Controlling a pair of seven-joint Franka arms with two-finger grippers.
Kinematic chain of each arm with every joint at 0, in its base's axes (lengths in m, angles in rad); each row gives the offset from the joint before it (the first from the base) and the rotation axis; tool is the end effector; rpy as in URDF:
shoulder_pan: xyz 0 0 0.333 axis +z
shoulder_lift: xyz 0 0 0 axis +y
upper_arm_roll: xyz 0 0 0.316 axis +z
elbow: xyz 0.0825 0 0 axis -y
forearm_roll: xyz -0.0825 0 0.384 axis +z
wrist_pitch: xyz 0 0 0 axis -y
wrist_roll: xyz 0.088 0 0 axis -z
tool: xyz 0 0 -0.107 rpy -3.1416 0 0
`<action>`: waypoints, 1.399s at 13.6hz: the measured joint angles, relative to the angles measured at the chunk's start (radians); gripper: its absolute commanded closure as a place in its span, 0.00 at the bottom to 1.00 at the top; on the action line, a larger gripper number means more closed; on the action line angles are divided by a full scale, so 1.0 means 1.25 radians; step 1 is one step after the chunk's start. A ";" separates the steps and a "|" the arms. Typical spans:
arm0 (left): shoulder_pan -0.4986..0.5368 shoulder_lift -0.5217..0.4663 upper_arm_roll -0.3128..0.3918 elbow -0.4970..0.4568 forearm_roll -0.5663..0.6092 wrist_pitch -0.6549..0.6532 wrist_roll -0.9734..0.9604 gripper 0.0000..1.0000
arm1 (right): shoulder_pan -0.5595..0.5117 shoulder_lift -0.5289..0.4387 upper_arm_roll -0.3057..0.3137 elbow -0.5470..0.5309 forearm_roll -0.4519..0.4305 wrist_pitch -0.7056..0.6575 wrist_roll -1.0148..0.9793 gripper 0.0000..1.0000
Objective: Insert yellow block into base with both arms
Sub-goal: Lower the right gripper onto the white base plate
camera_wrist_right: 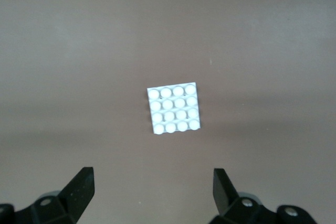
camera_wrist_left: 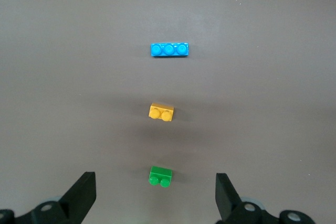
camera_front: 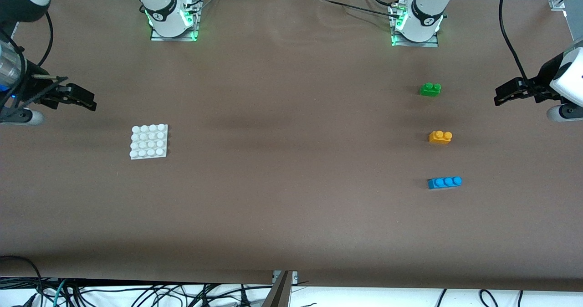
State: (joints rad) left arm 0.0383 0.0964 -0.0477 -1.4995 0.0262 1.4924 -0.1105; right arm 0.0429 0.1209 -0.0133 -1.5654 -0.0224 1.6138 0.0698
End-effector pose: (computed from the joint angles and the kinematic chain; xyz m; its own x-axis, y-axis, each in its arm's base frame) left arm 0.5749 -0.0011 0.5970 0.9897 0.1027 -0.1002 0.0999 -0.9945 -0.0328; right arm 0.5908 0.0156 0.5614 0.9967 -0.0393 -0.0706 -0.0373 -0.9989 0.0289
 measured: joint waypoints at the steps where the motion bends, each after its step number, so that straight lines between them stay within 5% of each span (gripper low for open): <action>1: 0.000 0.000 0.000 0.000 0.000 0.000 0.000 0.00 | 0.000 0.012 0.000 -0.003 -0.007 0.000 0.000 0.00; 8: 0.001 0.000 0.001 0.000 0.000 0.000 0.000 0.00 | -0.002 0.139 -0.001 -0.040 -0.040 0.106 0.001 0.00; 19: 0.000 0.000 -0.002 0.000 0.000 0.000 0.000 0.00 | -0.002 0.199 -0.003 -0.324 -0.050 0.470 0.003 0.00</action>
State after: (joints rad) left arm 0.0378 0.0962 -0.0505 -1.4994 0.0262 1.4924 -0.1105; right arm 0.0401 0.3697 -0.0175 -1.9698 -0.0846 2.2018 0.0732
